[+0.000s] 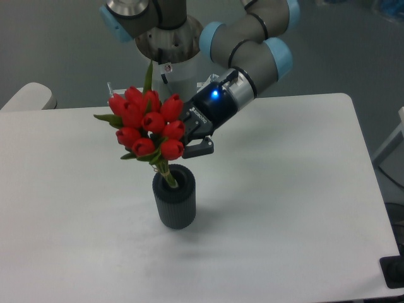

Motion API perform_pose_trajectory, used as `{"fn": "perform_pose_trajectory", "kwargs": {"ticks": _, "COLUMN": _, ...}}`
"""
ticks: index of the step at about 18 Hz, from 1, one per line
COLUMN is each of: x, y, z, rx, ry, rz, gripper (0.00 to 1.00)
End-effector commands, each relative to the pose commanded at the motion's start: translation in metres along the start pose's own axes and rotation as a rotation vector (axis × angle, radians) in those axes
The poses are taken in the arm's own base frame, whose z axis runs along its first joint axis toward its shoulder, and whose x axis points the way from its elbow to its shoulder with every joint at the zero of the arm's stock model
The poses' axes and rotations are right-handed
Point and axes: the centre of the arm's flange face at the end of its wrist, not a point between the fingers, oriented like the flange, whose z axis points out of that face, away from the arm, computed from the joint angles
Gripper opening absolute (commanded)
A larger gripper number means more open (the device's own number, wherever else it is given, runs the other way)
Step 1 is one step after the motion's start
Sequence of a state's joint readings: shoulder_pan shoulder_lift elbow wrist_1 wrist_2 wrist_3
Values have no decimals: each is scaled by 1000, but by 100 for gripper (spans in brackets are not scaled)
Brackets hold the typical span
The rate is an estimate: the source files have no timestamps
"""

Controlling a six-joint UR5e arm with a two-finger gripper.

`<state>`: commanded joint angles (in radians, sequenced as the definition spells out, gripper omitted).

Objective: Insert the flowers into the vase
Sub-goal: 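Lower the tulip stems down into the grey vase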

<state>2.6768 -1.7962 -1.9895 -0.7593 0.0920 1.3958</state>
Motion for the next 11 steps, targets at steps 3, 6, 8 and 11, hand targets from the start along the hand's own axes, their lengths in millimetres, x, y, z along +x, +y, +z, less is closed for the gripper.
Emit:
{"fn": "perform_pose_trajectory", "kwargs": {"ticks": 3, "x": 1, "y": 14, "z": -3, "rx": 0, "ry": -6, "rz": -2, "gripper": 30}}
{"fn": "perform_pose_trajectory", "kwargs": {"ticks": 6, "x": 4, "y": 23, "z": -3, "rx": -4, "ry": -5, "rz": -7, "gripper": 30}}
{"fn": "perform_pose_trajectory", "kwargs": {"ticks": 8, "x": 5, "y": 27, "z": -4, "rx": -4, "ry": -7, "rz": -16, "gripper": 30}}
{"fn": "perform_pose_trajectory", "kwargs": {"ticks": 11, "x": 7, "y": 36, "z": -5, "rx": -5, "ry": -8, "rz": -13, "gripper": 30}}
